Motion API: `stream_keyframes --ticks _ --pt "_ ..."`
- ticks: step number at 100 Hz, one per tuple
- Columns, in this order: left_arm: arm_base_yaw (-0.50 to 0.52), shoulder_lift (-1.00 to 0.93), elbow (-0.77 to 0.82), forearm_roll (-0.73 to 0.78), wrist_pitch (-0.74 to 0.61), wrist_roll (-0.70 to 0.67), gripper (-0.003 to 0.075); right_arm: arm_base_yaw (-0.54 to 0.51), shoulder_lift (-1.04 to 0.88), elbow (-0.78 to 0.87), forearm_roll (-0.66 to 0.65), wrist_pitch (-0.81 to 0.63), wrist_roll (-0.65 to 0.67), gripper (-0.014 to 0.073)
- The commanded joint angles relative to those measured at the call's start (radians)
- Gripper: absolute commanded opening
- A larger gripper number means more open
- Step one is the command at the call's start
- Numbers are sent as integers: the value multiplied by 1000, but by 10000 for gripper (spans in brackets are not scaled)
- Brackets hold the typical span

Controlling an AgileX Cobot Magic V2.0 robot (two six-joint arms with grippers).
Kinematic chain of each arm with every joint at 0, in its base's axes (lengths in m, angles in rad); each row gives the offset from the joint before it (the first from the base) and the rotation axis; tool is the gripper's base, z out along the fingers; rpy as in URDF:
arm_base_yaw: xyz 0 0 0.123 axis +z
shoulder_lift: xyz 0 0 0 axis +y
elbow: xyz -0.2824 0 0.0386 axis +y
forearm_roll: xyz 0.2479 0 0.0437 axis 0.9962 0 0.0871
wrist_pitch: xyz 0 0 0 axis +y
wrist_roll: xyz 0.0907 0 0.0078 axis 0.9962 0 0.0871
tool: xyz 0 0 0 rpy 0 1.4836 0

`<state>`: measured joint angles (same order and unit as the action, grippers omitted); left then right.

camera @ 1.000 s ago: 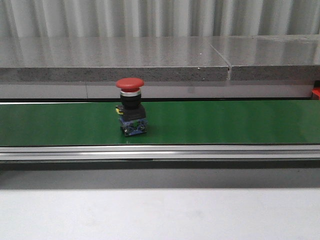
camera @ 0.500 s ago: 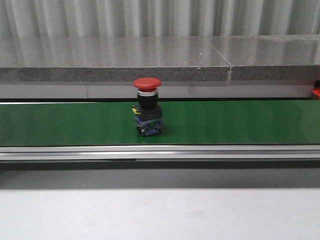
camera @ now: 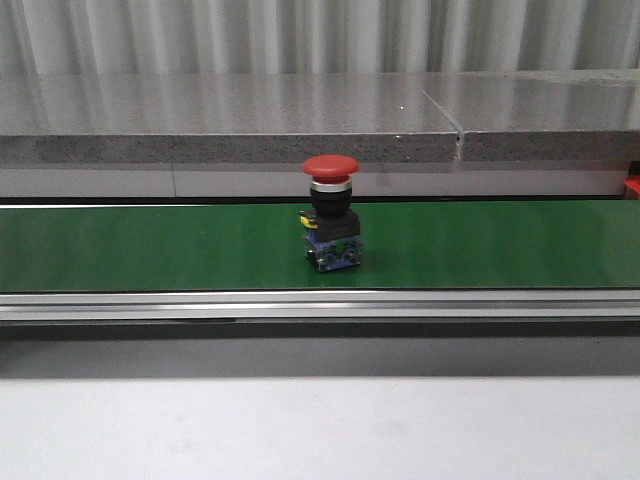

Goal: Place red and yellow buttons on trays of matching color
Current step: 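Carry the yellow button into the yellow tray and open the right gripper, then lower the right gripper onto the red button on the belt and grasp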

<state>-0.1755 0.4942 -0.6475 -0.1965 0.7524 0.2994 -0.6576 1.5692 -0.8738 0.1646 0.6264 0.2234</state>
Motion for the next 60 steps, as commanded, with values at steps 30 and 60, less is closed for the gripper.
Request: stream_keyframes --ticks 30,60 --pt "-8 7 -27 -24 -68 -7 -21 -5 -38 -21 5 -32 -12 593" --pt "-8 7 -27 -24 -68 -7 -21 -5 -154 -21 2 -38 -12 593"
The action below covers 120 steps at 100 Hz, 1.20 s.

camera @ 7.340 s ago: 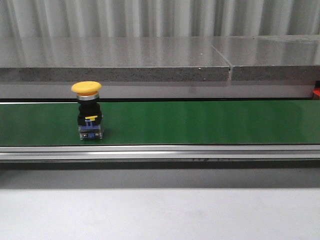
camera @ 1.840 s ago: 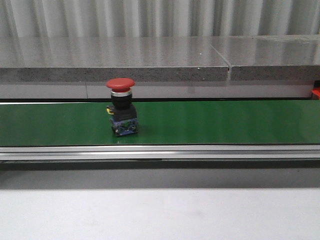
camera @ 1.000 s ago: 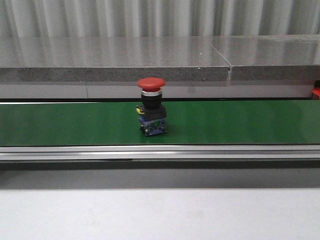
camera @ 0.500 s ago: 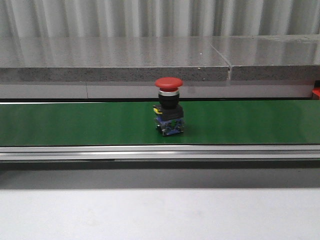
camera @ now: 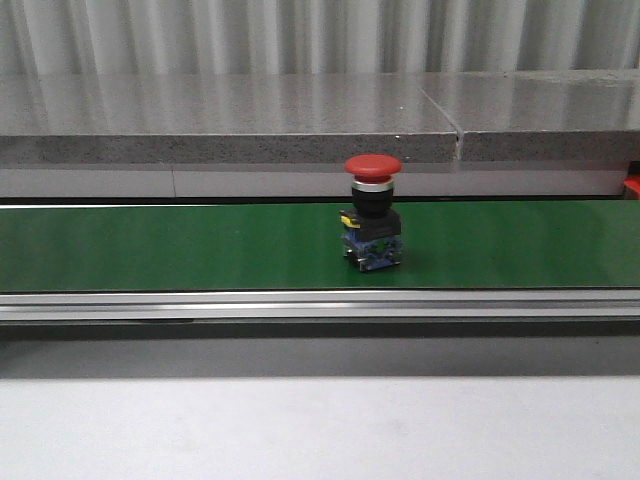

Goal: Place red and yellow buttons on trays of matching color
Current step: 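Lower the right gripper onto the red button on the belt and grasp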

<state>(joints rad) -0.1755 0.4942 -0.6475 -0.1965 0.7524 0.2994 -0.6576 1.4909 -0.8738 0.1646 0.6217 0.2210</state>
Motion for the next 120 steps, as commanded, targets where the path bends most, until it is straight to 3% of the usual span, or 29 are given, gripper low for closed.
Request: stream_keyframes --ticks 1,30,67,120 --pt "-8 7 -27 -24 -68 -7 -21 -5 -80 -21 2 -33 -10 593" --pt "-8 7 -27 -24 -68 -7 -21 53 -224 -21 2 -29 -12 593" --pt "-8 7 -27 -24 -68 -7 -21 270 -328 -21 -2 43 -80 593" --pt "-8 7 -27 -24 -68 -7 -21 555 -329 -31 -17 254 -232 593"
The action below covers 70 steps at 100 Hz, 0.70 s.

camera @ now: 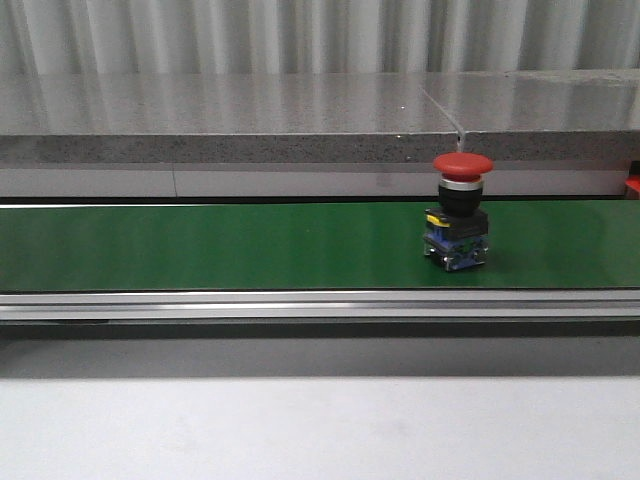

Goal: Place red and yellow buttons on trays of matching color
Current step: 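Lower the right gripper onto the red button on the belt and grasp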

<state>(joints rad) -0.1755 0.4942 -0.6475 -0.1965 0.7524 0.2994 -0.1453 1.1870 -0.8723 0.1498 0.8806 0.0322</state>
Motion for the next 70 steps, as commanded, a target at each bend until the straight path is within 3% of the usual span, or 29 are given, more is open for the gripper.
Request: stream_keyframes --ticks 1,41,70 --pt "-8 7 -27 -24 -68 -7 -21 47 -25 -34 -2 -1 -46 593" --pt "-8 7 -27 -24 -68 -7 -21 258 69 -183 -2 145 -164 593" --pt "-8 7 -27 -24 -68 -7 -21 377 189 -240 -1 91 -247 593"
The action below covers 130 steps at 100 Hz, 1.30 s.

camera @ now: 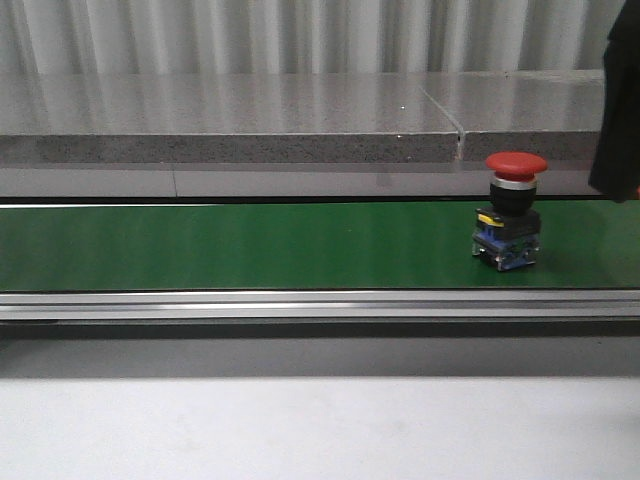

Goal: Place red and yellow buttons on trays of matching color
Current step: 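Lower the right gripper onto the red button on the belt and grasp, then carry the red button into the red tray and release it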

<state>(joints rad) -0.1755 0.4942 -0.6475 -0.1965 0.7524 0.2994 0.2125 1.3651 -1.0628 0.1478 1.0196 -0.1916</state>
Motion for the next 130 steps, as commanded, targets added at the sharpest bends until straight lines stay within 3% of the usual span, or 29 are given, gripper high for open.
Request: stream_keyframes --ticks 1,42,49,66,80,111,130 --pt "-8 7 -27 -24 -68 -7 -21 21 18 -54 1 -52 -23 593" --pt "-8 7 -27 -24 -68 -7 -21 23 189 -207 1 -105 -23 582" --pt "-8 7 -27 -24 -68 -7 -21 23 195 -209 1 -105 -23 524" --pt "-8 7 -27 -24 -68 -7 -21 23 195 -209 0 -94 -23 258" --pt "-8 7 -27 -24 -68 -7 -21 23 194 -210 0 -101 -23 145" --pt "-8 7 -27 -24 -68 -7 -21 4 132 -216 0 -156 -17 129" --pt "-8 7 -27 -24 -68 -7 -21 -70 72 -216 0 -169 -15 129"
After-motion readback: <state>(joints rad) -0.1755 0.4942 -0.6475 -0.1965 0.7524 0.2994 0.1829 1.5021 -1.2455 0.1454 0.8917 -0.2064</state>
